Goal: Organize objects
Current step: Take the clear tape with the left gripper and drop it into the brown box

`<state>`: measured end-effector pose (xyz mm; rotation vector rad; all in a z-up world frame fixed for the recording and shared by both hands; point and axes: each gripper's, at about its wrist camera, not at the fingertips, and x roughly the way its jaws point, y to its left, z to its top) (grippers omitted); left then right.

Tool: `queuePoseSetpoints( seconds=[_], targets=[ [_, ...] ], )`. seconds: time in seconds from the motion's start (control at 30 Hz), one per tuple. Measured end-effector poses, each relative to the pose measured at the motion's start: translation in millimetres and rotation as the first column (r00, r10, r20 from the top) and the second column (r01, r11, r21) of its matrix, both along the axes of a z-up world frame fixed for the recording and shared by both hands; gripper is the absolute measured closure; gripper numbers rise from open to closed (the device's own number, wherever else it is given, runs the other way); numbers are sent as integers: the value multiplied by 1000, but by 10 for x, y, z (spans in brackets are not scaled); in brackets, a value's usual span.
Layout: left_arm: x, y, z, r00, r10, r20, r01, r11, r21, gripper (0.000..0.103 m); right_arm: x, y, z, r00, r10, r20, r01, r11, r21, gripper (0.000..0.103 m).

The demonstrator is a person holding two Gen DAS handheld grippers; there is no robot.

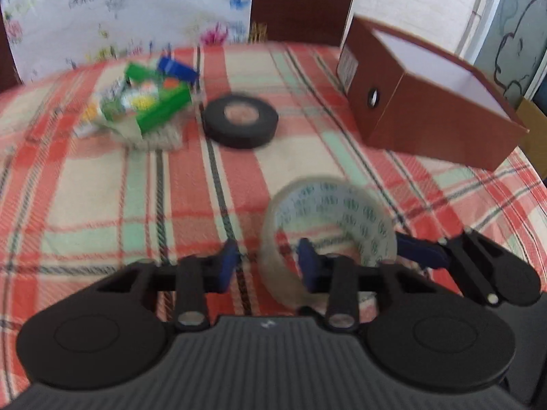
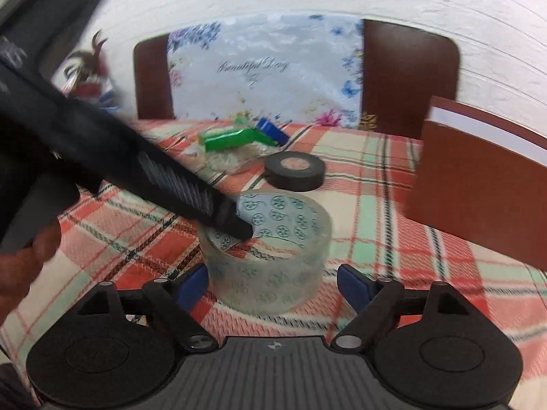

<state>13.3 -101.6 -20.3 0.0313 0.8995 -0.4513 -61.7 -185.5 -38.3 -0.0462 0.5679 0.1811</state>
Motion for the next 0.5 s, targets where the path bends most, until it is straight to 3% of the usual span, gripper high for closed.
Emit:
queuePoseSetpoints(
  seconds=[0.1, 0.2, 0.37, 0.5],
  targets=[
    [-8, 19, 27, 1000, 31, -4, -31, 999, -14, 79, 24, 96, -41, 999, 21, 29, -19, 999, -44, 22],
    [-82, -98, 348, 995, 1, 95, 3, 999, -39, 81, -128, 67, 82, 982, -15, 189, 32, 996, -87, 22],
    [97, -675, 883, 965, -93, 244, 117, 990, -85, 81, -157, -250, 386, 883, -150, 445, 241, 958, -154, 22],
    [298, -1282, 1084, 935, -168, 312, 196, 979, -61, 81, 67, -782, 561, 833, -267, 485, 359, 928, -106, 22]
  ],
)
